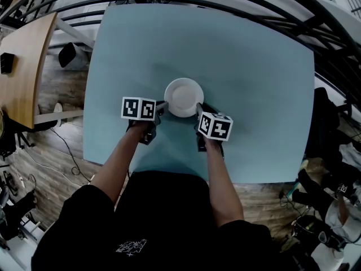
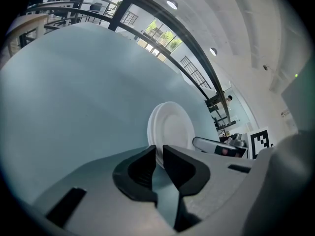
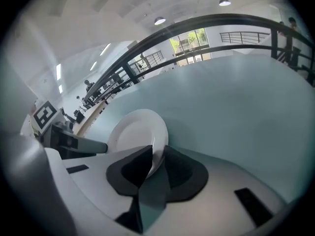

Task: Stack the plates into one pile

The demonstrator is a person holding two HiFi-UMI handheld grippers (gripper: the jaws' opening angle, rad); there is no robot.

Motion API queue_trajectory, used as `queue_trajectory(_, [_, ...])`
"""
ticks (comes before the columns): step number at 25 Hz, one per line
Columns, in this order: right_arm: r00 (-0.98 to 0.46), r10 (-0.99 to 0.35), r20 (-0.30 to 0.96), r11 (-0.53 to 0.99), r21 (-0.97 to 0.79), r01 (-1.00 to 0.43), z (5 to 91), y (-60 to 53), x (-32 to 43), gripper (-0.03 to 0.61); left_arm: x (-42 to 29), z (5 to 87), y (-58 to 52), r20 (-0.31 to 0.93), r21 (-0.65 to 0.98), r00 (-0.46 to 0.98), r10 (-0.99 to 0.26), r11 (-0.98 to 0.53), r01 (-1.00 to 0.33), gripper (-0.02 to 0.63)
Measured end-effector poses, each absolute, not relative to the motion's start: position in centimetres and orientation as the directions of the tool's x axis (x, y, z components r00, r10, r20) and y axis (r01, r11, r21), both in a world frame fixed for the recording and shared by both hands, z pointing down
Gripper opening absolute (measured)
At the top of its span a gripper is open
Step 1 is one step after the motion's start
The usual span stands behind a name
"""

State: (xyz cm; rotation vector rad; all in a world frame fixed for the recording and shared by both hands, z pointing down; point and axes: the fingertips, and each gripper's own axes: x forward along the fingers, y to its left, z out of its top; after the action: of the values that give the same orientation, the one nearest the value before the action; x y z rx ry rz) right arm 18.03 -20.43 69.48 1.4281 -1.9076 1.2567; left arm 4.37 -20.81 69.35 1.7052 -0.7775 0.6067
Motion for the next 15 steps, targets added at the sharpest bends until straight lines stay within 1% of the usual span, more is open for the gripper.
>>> queue_trajectory(8, [-0.31, -0.517, 0.798, 0.105, -0.3, -0.948, 69.5, -20.43, 18.11, 0.094, 4.46, 68.99, -21.07, 0.727, 0.631, 0.659, -0.193, -0.191, -0.752, 0.052])
queue_trajectory(15, [-0.299, -0.525, 0.797, 0.107, -0.287, -0.952, 69.44, -20.53, 18.62, 0.123, 3.92, 68.55, -21.32, 0.715, 0.641, 0.668, -0.207, -0.187, -0.745, 0.054])
